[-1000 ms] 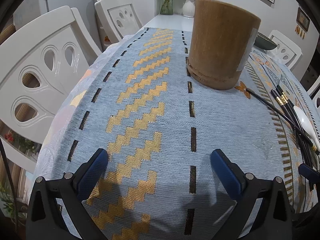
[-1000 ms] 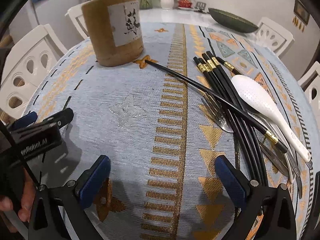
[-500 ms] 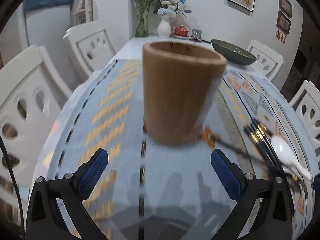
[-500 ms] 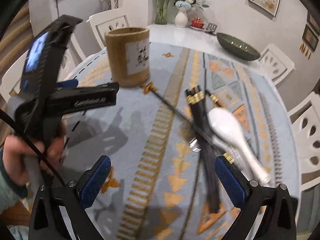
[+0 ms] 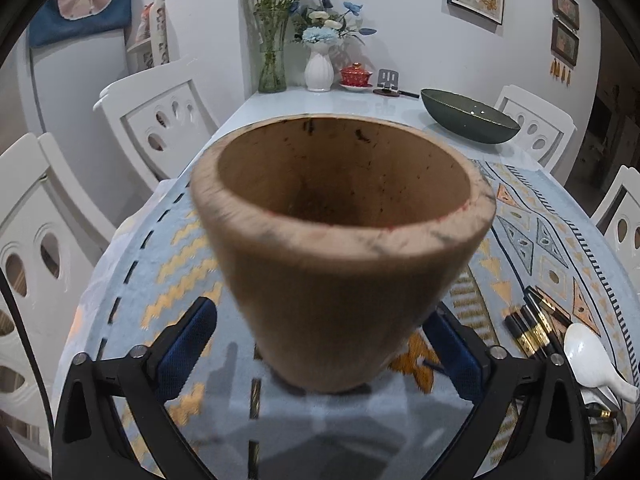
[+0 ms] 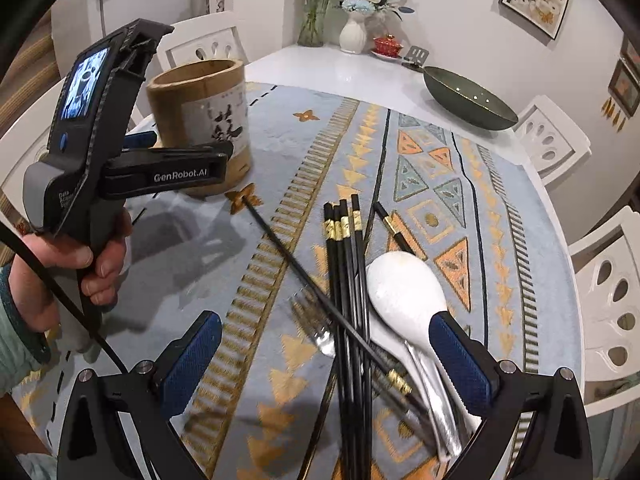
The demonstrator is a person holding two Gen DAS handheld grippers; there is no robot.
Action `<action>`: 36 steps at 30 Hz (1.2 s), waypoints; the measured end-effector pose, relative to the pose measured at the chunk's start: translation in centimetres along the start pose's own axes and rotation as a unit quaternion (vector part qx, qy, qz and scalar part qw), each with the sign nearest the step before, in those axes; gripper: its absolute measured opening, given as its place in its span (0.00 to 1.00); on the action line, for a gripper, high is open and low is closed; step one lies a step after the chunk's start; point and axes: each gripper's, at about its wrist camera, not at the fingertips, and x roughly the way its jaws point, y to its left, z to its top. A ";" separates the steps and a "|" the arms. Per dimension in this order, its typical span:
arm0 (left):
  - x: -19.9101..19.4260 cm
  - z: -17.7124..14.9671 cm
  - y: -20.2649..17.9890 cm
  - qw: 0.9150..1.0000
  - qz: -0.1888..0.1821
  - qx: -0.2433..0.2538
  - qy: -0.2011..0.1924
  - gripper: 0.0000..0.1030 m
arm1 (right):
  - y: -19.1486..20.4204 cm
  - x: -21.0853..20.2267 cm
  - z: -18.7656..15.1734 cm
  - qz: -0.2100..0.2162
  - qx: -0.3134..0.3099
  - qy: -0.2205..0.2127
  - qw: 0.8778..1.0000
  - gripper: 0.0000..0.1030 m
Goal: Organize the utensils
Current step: 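Grasp the wooden cup with the left tool and lift it, then hold the cup up with the left tool while the right tool approaches the chopsticks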
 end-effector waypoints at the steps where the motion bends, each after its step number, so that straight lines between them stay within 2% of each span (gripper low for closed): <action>1: 0.1 0.0 -0.2 1.000 -0.008 0.008 -0.001 0.89 | -0.2 0.3 0.2 0.002 0.003 0.002 1.000 1.00; 10: -1.2 -0.7 -0.3 1.000 0.007 0.014 -0.012 0.87 | -1.7 2.3 0.7 0.018 0.029 0.024 0.999 1.00; 21: -5.6 -4.2 -0.7 1.000 0.008 0.012 0.008 0.87 | -2.9 0.0 -1.0 0.018 0.045 0.026 0.998 1.00; 26: -6.3 -5.0 -0.8 1.000 0.007 0.004 0.013 0.88 | -4.0 -1.5 -1.3 0.000 0.057 0.012 0.998 1.00; 32: -7.4 -5.4 -1.8 0.999 0.033 0.010 -0.010 0.89 | -6.7 -3.7 -0.8 -0.016 0.087 -0.011 0.996 1.00; 34: -8.1 -5.5 -1.9 0.999 0.038 0.006 -0.012 0.89 | -7.3 -4.7 -0.4 -0.010 0.095 -0.022 0.995 1.00; 36: -8.7 -5.9 -1.9 0.999 0.042 -0.006 0.006 0.91 | -7.4 -5.6 0.0 0.007 0.101 -0.032 0.994 1.00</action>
